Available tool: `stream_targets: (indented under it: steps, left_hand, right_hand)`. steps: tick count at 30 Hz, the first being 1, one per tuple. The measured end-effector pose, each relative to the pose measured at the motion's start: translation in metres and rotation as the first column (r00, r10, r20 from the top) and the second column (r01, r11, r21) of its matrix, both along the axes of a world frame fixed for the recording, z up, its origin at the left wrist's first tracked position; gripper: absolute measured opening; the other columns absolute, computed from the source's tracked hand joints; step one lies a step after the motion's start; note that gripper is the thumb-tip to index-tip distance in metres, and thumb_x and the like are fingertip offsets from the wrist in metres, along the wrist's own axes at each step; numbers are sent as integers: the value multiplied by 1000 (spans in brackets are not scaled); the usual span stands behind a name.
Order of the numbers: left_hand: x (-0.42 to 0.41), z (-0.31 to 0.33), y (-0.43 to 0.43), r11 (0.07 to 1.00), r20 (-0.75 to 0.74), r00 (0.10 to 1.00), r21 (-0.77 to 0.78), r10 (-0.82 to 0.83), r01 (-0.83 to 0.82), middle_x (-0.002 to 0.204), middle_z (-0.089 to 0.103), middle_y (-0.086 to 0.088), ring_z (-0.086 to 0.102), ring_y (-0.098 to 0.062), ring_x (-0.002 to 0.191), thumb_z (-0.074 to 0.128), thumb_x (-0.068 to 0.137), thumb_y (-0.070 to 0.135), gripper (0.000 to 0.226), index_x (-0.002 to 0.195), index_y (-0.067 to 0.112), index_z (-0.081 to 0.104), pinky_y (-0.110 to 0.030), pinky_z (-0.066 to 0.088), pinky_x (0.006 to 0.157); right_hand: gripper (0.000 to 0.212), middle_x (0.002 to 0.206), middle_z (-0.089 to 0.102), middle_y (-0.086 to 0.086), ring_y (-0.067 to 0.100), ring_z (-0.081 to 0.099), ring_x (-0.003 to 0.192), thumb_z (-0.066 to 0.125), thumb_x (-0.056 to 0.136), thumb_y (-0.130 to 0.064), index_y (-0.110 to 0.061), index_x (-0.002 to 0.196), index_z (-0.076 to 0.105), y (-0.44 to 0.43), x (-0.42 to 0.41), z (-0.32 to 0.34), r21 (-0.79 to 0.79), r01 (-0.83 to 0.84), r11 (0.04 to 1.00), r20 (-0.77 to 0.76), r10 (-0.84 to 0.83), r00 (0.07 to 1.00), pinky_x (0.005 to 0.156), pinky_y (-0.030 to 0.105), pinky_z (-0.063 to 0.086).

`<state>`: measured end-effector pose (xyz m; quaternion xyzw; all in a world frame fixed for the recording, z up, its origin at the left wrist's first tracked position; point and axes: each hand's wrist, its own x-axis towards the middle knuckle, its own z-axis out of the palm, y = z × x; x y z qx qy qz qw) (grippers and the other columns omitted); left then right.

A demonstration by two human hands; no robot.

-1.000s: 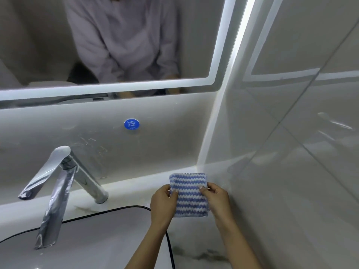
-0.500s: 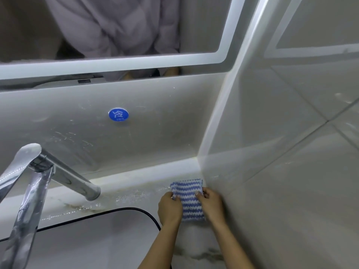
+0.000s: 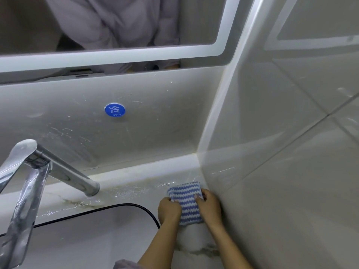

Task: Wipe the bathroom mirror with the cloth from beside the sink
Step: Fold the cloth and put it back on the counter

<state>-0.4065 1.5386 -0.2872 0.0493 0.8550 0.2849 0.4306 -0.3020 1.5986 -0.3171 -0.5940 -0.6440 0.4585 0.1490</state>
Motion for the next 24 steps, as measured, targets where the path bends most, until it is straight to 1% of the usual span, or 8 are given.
stream_targets:
  steps: [3, 6, 8, 9, 12, 16, 21, 24]
  left_hand:
    - [2, 1, -1, 1000, -32, 999, 0, -5, 5, 117, 62, -16, 56, -25, 82, 40, 98, 14, 27, 120, 5, 53, -32, 49, 71]
    - [7, 5, -5, 997, -114, 992, 33, -59, 63, 125, 55, -15, 55, -26, 93, 38, 98, 13, 33, 130, 6, 41, -34, 48, 78]
    - [13, 5, -7, 976, -209, 954, -29, -216, 215, 147, 35, -16, 43, -31, 126, 37, 99, 17, 49, 144, 5, 23, -40, 43, 99]
    - [16, 5, -8, 936, -262, 899, -117, -351, 331, 157, 16, -13, 23, -32, 141, 34, 100, 21, 57, 150, 7, 8, -41, 32, 109]
    - [23, 1, -14, 698, -257, 654, -360, -712, 619, 156, -27, -7, -21, -30, 144, 23, 102, 33, 69, 145, 8, -23, -46, 2, 119]
    - [25, -10, -16, 542, -112, 561, -465, -820, 700, 153, -32, -9, -27, -28, 142, 15, 101, 41, 69, 143, 4, -25, -50, -7, 118]
    - [25, -19, -17, 427, -80, 467, -559, -881, 711, 153, -32, -12, -28, -28, 142, 13, 100, 45, 71, 142, 3, -27, -52, -12, 115]
    - [24, -21, -17, 382, -78, 421, -593, -904, 709, 153, -31, -13, -28, -29, 141, 18, 100, 44, 74, 142, 2, -26, -53, -13, 114]
  right_hand:
    - [36, 127, 57, 1, 17, 56, 113, 52, 96, -16, -14, 132, 54, -5, 7, -1, 206, -123, 971, 115, 100, 988, 93, 22, 43]
    - [50, 153, 32, -1, 13, 30, 140, 43, 100, -20, -14, 148, 32, -8, 13, -6, 300, -359, 884, 273, 281, 920, 114, 19, 19]
    - [56, 159, 7, -6, 6, 4, 145, 35, 103, -24, -15, 153, 13, -12, 16, -13, 277, -470, 838, 323, 379, 867, 115, 15, 2]
    - [58, 159, -3, -7, 5, -6, 145, 31, 104, -27, -14, 153, 4, -15, 18, -17, 252, -499, 829, 336, 409, 849, 115, 15, -4]
    - [62, 157, -17, -4, 6, -22, 141, 25, 104, -34, -12, 150, -11, -20, 27, -29, 202, -566, 799, 435, 445, 783, 111, 14, -17]
    - [66, 157, -20, -2, 6, -28, 137, 22, 103, -37, -7, 140, -23, -23, 33, -37, 167, -589, 790, 499, 448, 742, 106, 13, -24]
    - [67, 152, -27, 0, -8, -43, 125, 22, 102, -37, -8, 139, -26, -29, 34, -37, 161, -602, 782, 522, 450, 724, 109, 19, -23]
    - [67, 156, -24, 1, 3, -29, 139, 21, 102, -36, -7, 143, -24, -29, 32, -33, 147, -600, 786, 545, 442, 713, 107, 19, -25]
